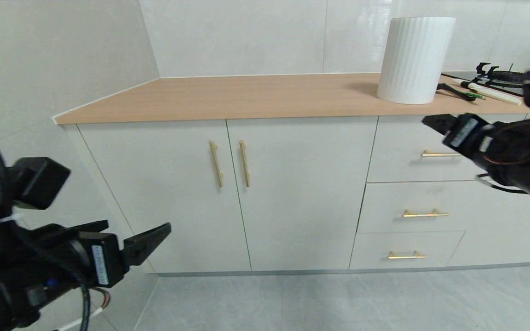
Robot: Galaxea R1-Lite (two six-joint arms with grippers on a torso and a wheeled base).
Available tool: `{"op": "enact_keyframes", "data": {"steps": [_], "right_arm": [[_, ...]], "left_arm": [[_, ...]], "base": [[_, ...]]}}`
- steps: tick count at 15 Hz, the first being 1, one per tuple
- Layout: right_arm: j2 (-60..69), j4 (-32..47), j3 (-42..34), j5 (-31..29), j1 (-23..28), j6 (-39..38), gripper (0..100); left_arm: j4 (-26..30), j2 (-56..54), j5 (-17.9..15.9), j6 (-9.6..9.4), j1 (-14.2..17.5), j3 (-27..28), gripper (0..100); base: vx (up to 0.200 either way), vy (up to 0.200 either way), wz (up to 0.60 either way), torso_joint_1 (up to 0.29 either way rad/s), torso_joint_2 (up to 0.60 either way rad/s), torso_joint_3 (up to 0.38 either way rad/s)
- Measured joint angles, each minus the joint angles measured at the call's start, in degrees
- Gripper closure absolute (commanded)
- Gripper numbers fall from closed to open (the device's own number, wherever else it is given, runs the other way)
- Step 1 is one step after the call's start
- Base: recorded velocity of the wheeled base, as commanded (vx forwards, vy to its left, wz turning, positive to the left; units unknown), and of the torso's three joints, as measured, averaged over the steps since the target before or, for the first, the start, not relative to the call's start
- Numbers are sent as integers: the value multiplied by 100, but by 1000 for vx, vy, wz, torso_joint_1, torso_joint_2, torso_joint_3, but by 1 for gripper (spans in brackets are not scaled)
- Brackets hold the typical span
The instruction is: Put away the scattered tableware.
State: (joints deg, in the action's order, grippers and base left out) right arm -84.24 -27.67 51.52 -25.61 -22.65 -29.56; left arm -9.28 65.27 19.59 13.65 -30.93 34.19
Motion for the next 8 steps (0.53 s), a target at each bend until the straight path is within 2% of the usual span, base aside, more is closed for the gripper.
{"op": "enact_keyframes", "data": {"steps": [2, 3, 6, 8], "right_arm": [[1278, -54, -1029, 29, 143, 446, 0], [1941, -65, -1448, 46, 256, 677, 0], [4050, 283, -2470, 82, 532, 1509, 0], [5481, 1026, -2883, 77, 717, 2002, 0]], "left_arm": [[182, -736, 127, -134, 116, -215, 0], [327, -1175, 180, -263, 179, -361, 0], [1084, -2820, 261, -857, 430, -875, 0], [1718, -4044, 272, -1235, 877, -1215, 0]], "base": [[0, 0, 0, 0, 0, 0], [0, 0, 0, 0, 0, 0], [0, 0, 0, 0, 0, 0], [0, 0, 0, 0, 0, 0]]}}
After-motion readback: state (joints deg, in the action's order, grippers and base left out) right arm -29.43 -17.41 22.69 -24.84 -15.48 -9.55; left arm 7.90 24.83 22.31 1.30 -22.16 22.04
